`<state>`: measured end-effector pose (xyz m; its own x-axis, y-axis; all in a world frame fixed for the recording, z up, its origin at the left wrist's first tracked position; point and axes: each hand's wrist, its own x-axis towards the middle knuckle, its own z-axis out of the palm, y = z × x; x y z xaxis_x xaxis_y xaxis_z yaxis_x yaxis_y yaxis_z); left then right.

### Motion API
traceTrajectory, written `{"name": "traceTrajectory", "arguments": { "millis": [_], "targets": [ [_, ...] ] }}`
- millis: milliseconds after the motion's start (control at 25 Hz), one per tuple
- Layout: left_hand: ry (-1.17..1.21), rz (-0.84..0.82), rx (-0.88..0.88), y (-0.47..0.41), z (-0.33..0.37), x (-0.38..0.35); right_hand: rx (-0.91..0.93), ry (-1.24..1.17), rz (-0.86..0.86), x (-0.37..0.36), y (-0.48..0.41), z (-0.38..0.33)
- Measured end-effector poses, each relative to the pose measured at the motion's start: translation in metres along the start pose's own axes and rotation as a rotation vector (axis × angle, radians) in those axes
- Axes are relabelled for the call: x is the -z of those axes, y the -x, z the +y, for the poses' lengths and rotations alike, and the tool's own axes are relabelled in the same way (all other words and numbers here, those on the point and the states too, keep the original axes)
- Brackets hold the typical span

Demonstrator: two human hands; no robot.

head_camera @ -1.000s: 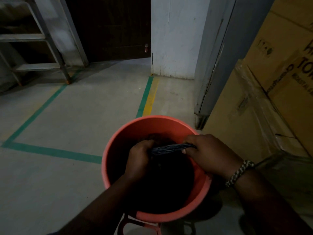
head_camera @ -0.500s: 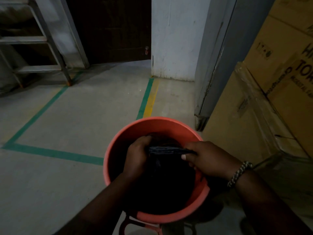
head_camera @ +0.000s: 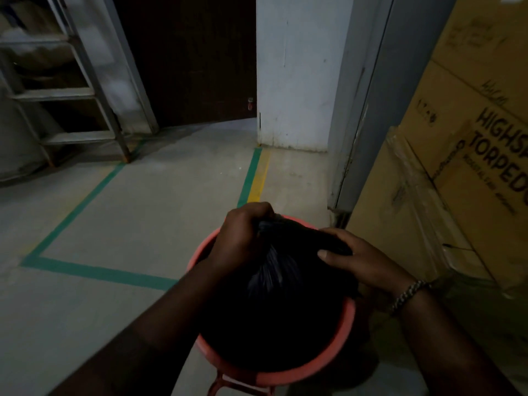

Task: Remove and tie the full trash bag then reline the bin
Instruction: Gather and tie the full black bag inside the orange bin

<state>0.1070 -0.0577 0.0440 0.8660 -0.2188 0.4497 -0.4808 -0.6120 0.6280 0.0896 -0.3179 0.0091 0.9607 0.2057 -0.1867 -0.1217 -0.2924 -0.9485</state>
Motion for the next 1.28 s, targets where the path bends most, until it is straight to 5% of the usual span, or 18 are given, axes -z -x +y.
{"name": "traceTrajectory", "arguments": {
  "millis": [80,320,680,880,960,1080,1280],
  "targets": [
    [0.029,-0.009,-0.028,-0.014,0.009,0.012,-0.027,-0.154,-0.041,0.000,-0.001,-0.005],
    [-0.056,-0.146,-0.116,-0.056,0.035,0.036,-0.066,-0.086,0.047,-0.012,0.021,-0.032],
    [-0.325,-0.362,0.014,-0.090,0.071,0.041,-0.049,0.497,0.267,-0.065,0.109,-0.090],
    [-0.539,-0.325,0.040,-0.080,0.085,0.032,0.121,0.539,-0.260,-0.120,0.137,-0.132],
    [-0.420,-0.320,0.074,-0.076,0.091,0.037,0.145,0.539,-0.058,-0.111,0.128,-0.129],
    [-0.213,-0.251,0.063,-0.071,0.095,0.049,0.011,0.653,0.563,-0.077,0.103,-0.105],
    [-0.078,-0.155,0.021,-0.064,0.096,0.048,-0.242,0.511,0.279,-0.078,0.091,-0.075]
  ]
}}
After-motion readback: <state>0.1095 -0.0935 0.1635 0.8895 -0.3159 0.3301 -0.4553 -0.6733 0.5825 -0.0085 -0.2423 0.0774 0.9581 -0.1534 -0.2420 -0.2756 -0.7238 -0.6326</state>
